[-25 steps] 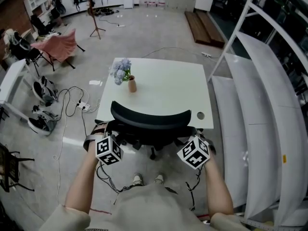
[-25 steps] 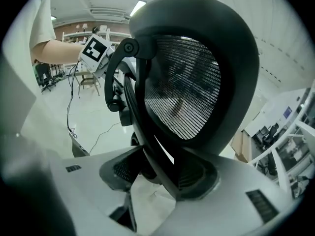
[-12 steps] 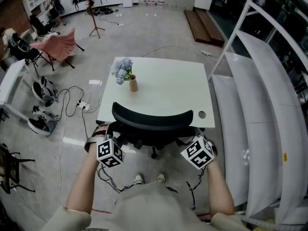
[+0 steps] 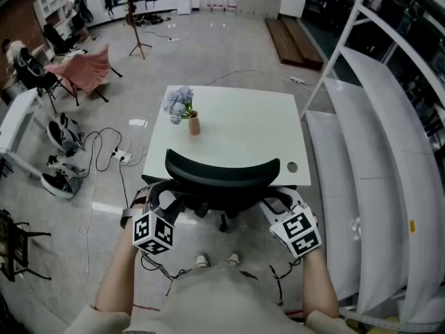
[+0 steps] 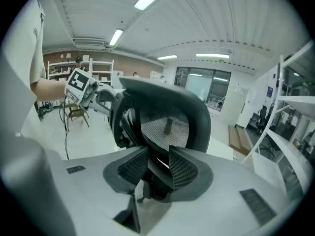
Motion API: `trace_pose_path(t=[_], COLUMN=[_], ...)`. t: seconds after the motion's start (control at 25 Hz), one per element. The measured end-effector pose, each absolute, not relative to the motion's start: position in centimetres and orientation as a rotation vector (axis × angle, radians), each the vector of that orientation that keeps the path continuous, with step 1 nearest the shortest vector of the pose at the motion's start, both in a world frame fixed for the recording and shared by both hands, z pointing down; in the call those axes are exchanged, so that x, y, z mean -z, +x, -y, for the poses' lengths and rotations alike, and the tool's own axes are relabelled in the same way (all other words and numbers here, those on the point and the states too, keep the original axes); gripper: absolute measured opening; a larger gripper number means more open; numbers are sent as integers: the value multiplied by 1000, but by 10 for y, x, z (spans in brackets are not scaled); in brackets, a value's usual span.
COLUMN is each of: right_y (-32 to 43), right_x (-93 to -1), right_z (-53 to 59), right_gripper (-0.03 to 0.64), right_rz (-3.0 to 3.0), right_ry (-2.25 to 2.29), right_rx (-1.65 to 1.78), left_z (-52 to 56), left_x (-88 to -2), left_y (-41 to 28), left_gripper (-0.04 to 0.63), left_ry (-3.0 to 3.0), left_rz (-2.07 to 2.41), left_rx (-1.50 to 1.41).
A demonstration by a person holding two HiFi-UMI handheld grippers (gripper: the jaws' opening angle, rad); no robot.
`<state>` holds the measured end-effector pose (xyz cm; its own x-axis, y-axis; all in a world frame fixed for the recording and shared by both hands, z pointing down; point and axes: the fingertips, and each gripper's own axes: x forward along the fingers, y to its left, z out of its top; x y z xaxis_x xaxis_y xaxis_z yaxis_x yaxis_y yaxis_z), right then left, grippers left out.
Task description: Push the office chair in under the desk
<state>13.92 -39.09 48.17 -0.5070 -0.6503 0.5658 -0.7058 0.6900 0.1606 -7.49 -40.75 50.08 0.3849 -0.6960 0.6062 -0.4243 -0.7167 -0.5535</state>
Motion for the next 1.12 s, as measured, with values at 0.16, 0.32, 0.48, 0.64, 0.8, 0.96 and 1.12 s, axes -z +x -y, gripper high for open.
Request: trace_pose_path(t=[0.16, 0.32, 0.48, 0.64, 0.8, 0.96, 1.12], right_y=[133, 129, 127, 123, 124, 130, 132], right_x=[-431, -376, -322, -269, -219, -181, -158], right_z=[379, 373, 369, 361, 349, 338, 329], right_gripper=[133, 98, 78, 60, 29, 9, 8], right_rz=[2411, 2540, 2637, 2756, 2932, 2923, 2855], right_ry=[1105, 1174, 1245, 1297, 1342, 1440, 1526], right_rx=[-77, -20, 90, 159, 161, 346, 530], left_z=[401, 392, 386, 387, 391, 387, 372], left_x=[-457, -404, -350, -292, -248, -209, -189], left_y=[-72, -61, -50, -40, -41, -41, -39], left_gripper=[178, 149, 132, 113, 86, 47, 25], left_ry=[-2399, -2538, -2614, -2625, -2603, -2523, -2461], left_rz=[-1062, -1065, -1060, -1067, -1141, -1189, -1156], left_rx=[1096, 875, 639, 386, 243, 169, 148])
